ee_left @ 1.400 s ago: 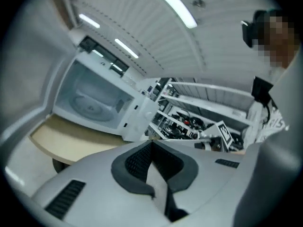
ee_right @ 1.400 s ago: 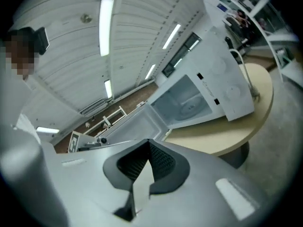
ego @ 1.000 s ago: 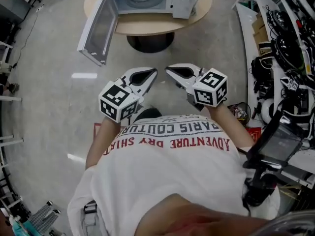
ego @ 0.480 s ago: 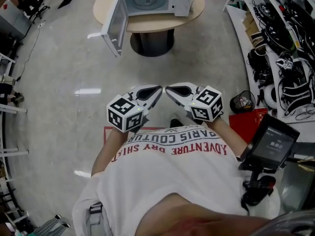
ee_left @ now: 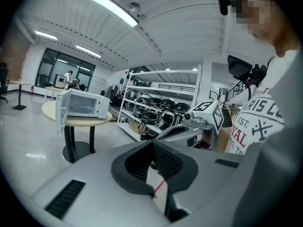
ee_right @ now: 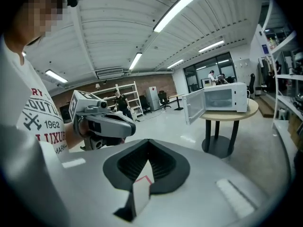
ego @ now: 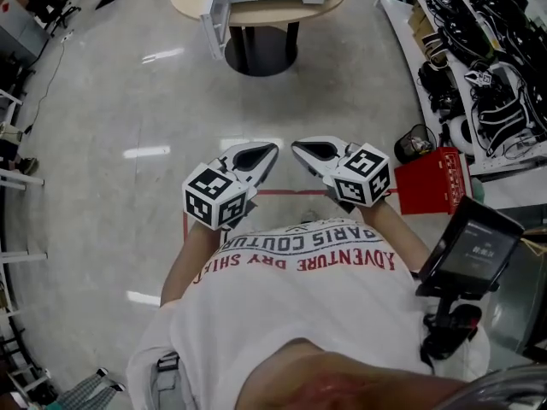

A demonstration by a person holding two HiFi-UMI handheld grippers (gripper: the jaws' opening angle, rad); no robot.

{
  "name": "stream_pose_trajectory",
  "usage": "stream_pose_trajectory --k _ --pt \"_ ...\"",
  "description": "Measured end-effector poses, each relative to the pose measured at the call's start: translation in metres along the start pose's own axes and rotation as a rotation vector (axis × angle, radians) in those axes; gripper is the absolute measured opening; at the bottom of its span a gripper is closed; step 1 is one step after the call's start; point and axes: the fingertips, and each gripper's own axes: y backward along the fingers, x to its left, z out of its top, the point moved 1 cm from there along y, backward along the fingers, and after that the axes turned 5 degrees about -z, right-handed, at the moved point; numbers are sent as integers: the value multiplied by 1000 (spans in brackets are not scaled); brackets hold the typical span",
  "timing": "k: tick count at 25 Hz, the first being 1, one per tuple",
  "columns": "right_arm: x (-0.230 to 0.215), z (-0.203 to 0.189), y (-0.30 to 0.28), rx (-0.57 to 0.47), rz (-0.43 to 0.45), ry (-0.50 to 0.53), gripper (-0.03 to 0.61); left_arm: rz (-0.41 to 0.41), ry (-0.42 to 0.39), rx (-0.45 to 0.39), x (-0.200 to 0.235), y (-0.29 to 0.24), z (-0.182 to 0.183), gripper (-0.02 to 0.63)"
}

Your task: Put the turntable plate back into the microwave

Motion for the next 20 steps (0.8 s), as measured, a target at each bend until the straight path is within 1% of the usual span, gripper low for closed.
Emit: stream_pose_trajectory --k 3,7,12,15,17,20 --pt "38 -14 31 -10 7 1 -2 4 1 -6 -47 19 -16 0" --pt "64 -37 78 -37 32 9 -2 20 7 -14 -102 17 -39 0" --pt "94 -89 173 -45 43 16 -2 64 9 -28 -197 -1 -68 0" --pt "107 -115 227 -48 41 20 -2 67 12 -22 -255 -12 -82 0" --pt "115 -125 255 -58 38 29 -2 68 -8 -17 -289 -18 -86 0" --pt "127 -121 289 -89 44 58 -2 73 -55 -23 -328 -22 -77 0"
